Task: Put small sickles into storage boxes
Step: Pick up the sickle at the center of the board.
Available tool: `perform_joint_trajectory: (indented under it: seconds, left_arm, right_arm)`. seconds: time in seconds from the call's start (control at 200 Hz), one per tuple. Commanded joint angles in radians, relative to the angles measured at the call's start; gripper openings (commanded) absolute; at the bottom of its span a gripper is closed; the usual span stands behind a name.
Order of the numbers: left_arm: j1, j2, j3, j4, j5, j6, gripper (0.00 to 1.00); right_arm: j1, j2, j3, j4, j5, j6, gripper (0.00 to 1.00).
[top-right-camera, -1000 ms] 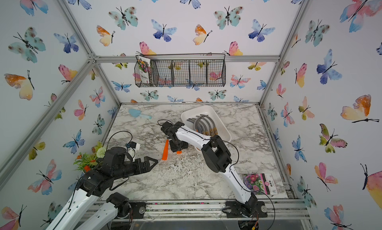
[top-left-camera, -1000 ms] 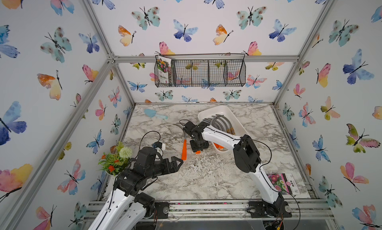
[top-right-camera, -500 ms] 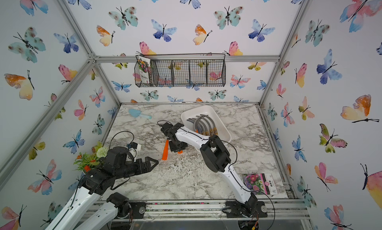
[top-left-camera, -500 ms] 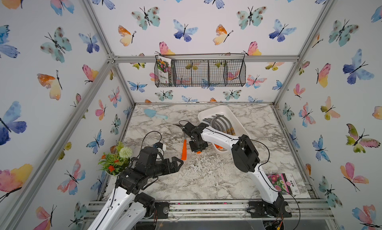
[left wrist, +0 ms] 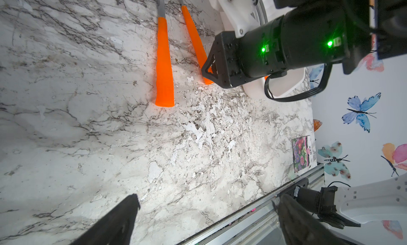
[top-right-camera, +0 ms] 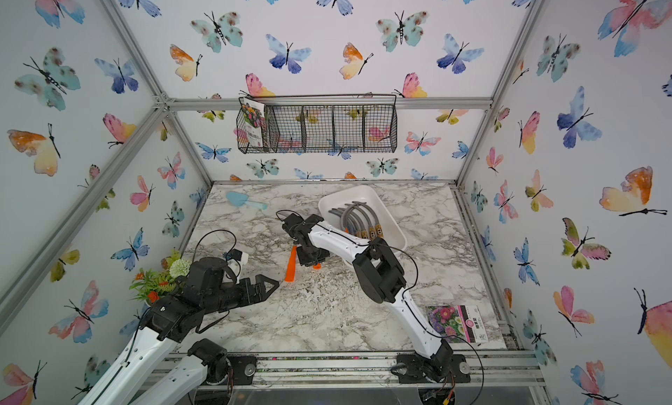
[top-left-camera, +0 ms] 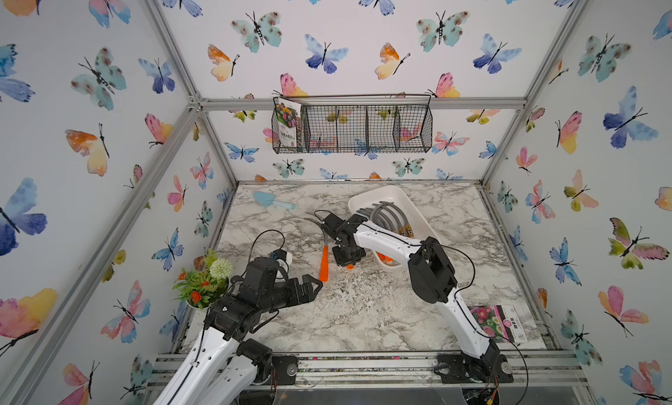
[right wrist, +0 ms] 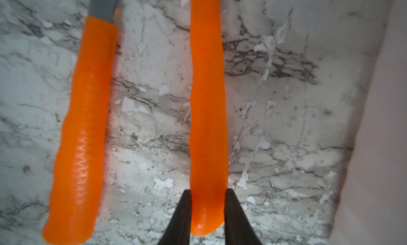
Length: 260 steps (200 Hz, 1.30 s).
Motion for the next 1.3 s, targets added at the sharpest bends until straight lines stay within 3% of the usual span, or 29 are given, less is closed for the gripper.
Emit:
perform_joint_trajectory:
  seconds: [0.0, 0.21, 0.35, 0.566, 1.041, 1.296]
  left_arm:
    - [-0.002, 0.015, 0.023, 0.035, -0.017, 0.017, 0.98]
    - [-0.003, 0.063, 0.045, 0.048, -0.002, 0.032, 0.98]
    - [-0.002, 0.096, 0.06, 0.043, 0.015, 0.046, 0.98]
    - [-0.002, 0.095, 0.064, 0.042, 0.015, 0.045, 0.98]
    - [-0.002, 0.097, 0.049, 0.049, 0.02, 0.041, 0.98]
    - [-0.003, 0.102, 0.04, 0.063, 0.024, 0.035, 0.98]
  right_arm:
    - [-0.013, -0.032, 0.005, -0.04, 0.013, -0.011, 0.16]
    - [-0.017, -0.055, -0.028, -0.021, 0.003, -0.026, 0.18]
    - [-0.018, -0.039, -0.033, -0.018, 0.002, -0.038, 0.34]
    - [-0.026, -0.037, -0.034, -0.001, 0.001, -0.062, 0.42]
    - [-0.078, 0.05, -0.031, 0.005, -0.126, -0.135, 0.41]
    - [-0.077, 0.034, -0.122, 0.056, -0.168, -0.139, 0.28]
